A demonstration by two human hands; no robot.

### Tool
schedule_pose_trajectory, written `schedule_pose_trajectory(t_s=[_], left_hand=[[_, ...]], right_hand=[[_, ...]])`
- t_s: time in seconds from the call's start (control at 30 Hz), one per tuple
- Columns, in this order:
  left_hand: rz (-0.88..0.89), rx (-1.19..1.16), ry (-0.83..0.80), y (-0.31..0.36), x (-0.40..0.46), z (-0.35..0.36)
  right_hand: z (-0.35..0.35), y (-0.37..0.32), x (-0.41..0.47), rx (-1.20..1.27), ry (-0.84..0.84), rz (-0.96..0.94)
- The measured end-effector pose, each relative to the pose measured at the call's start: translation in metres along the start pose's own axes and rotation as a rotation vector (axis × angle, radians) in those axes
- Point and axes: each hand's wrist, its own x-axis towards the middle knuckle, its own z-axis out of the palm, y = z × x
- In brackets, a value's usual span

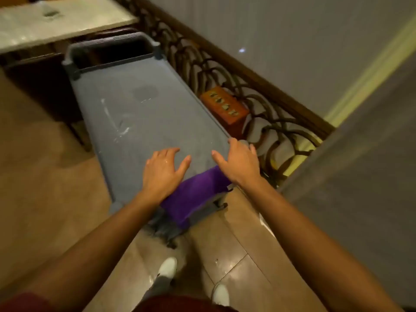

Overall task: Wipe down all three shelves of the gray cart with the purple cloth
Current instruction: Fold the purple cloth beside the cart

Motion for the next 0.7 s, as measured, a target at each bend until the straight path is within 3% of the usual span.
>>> schedule_pose_trajectory(t_s=[0.1,0.23,0.3,0.43,0.53,0.7], left_hand=[[-0.190,0.235,0.031,-0.007,-0.018,-0.005],[-0.360,0.487,-0.171,-0.015,-0.051,-0.011],[-0.414,0.475,-0.271,-0.013,-0.062,-0.012],[-0.461,0.326,-0.385,-0.008,-0.069,-0.012],[-0.548,0.132,-0.362,-0.006,-0.064,-0.008],[-0.612,-0.317,-0.241,-0.007,-0.057,-0.004]], right_hand=[[-0.001,0.013,0.010,-0.182,-0.089,-0.038],[0.004,0.024,0.017,-0.392,-0.257,-0.122],[0.003,0.027,0.018,-0.446,-0.293,-0.165],[0.003,0.031,0.021,-0.443,-0.337,-0.215],[0.008,0.034,0.020,-0.381,-0.323,-0.217],[0.011,0.027,0.010,0.245,-0.268,-0.121]])
